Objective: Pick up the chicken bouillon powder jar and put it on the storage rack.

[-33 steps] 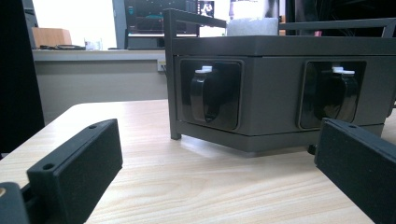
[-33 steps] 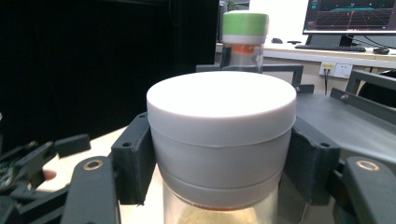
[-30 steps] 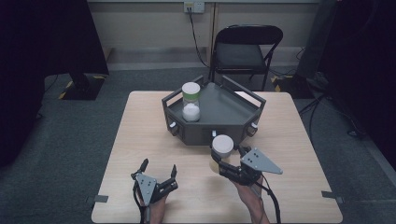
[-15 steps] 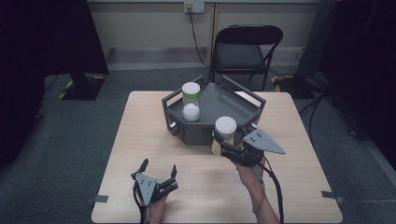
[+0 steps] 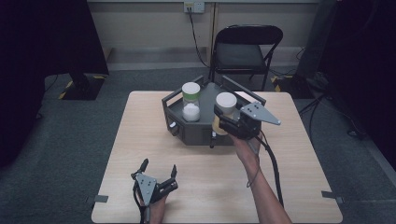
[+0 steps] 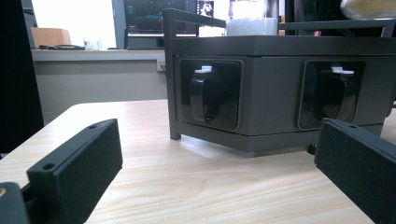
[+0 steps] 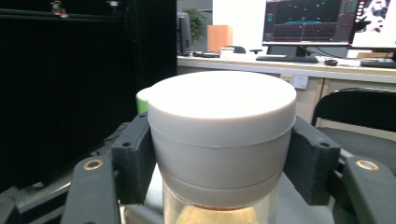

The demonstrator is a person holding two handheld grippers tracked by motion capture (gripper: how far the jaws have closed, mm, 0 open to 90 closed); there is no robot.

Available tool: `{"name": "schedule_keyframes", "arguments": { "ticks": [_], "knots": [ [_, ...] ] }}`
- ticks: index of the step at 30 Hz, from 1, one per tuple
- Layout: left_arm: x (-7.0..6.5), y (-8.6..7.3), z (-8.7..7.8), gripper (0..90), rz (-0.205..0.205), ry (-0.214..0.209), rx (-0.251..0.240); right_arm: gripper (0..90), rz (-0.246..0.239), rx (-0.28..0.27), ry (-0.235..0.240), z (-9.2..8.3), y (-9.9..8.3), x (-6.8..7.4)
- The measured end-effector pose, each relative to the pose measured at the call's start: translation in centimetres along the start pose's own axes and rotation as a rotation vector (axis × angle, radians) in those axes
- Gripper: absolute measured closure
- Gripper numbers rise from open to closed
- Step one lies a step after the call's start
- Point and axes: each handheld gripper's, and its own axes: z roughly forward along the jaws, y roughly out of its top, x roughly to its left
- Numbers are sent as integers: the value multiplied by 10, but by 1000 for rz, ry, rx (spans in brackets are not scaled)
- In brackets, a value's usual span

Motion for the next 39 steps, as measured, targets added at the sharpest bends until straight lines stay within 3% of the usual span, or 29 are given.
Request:
{"name": "schedule_keyframes", "arguments": {
  "ticks": [12, 23, 30, 39],
  "knots": [
    [0, 0, 0, 3, 1, -2, 0, 332, 36, 11, -94, 29, 7, 1],
    [1, 0, 0, 3, 2, -2, 1, 332, 36, 46, -170, 53, 10, 5],
    [1, 0, 0, 3, 0, -6, -1, 332, 36, 73, -187, 63, 8, 3],
    [1, 0, 0, 3, 0, -6, -1, 331, 49, 100, -167, 68, 2, -2]
  ]
}}
